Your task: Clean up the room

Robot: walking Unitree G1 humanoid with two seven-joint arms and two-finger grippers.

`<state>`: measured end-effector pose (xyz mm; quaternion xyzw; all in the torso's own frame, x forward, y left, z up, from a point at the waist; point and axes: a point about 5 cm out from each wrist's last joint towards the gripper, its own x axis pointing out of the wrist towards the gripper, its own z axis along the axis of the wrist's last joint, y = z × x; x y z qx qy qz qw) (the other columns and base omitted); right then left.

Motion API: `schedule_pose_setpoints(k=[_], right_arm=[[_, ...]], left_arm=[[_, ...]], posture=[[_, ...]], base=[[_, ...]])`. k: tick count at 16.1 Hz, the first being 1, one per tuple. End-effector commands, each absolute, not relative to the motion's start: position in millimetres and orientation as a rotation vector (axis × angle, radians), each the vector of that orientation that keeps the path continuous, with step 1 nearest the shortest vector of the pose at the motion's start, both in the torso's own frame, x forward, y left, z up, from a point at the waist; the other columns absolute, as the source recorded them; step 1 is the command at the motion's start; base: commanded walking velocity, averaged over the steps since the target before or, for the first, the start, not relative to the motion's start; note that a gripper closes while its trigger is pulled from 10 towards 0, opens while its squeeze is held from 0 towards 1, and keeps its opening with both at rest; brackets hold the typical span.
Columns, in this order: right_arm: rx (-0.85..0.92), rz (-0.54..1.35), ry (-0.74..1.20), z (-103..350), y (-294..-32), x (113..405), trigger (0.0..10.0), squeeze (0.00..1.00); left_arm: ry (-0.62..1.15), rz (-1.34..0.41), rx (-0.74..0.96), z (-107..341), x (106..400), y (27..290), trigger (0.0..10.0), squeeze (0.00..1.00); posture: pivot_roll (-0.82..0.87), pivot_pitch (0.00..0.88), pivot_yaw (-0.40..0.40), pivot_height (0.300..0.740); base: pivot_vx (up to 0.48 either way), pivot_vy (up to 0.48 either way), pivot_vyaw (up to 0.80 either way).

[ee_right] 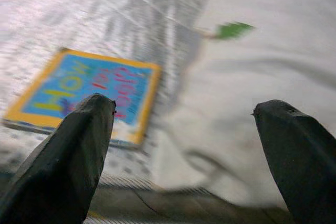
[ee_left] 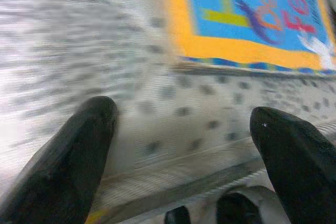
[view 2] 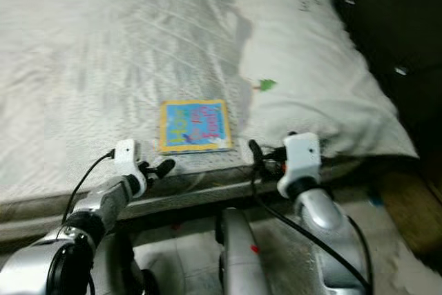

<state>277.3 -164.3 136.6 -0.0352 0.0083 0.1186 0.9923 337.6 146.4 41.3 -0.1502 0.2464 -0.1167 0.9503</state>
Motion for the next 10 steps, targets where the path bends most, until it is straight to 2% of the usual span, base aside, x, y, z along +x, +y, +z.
schedule_pose_setpoints(k=[1, 3, 4, 5, 8, 10], right_arm=[[-0.051, 0.233, 0.032, 130.4, -159.5, 281.0, 10.0, 0.0], [-0.026, 0.238, 0.035, 128.0, -151.2, 286.4, 10.0, 0.0], [0.009, 0.238, 0.019, 128.1, -147.8, 289.6, 10.0, 0.0], [0.052, 0.233, 0.02, 125.6, -144.3, 293.6, 10.0, 0.0], [0.086, 0.232, 0.015, 123.6, -137.7, 300.0, 10.0, 0.0], [0.112, 0.218, 0.016, 123.2, -133.0, 306.5, 10.0, 0.0]], left_arm=[[0.477, -0.24, -0.271, 38.9, 332.9, 148.8, 10.0, 0.0], [0.33, -0.204, -0.155, 49.3, 328.0, 156.3, 10.0, 0.0], [0.199, -0.132, -0.089, 62.1, 320.4, 165.0, 10.0, 0.0], [0.082, -0.071, -0.052, 76.5, 301.4, 173.8, 10.0, 0.0], [-0.048, -0.1, 0.042, 98.0, 273.6, 174.1, 10.0, 0.0], [-0.072, -0.106, 0.099, 99.2, 256.7, 173.4, 10.0, 0.0]], posture=[[-0.2, 0.123, -0.016, 0.586], [-0.17, 0.106, -0.013, 0.586], [-0.15, 0.096, -0.011, 0.586], [-0.13, 0.075, -0.008, 0.586], [-0.09, 0.043, -0.011, 0.586], [-0.07, 0.017, -0.004, 0.586]], base=[[0.0, 0.0, 0.0], [0.0, 0.0, 0.0], [0.0, 0.0, 0.0], [0.0, 0.0, 0.0], [0.0, 0.0, 0.0], [0.0, 0.0, 0.0]])
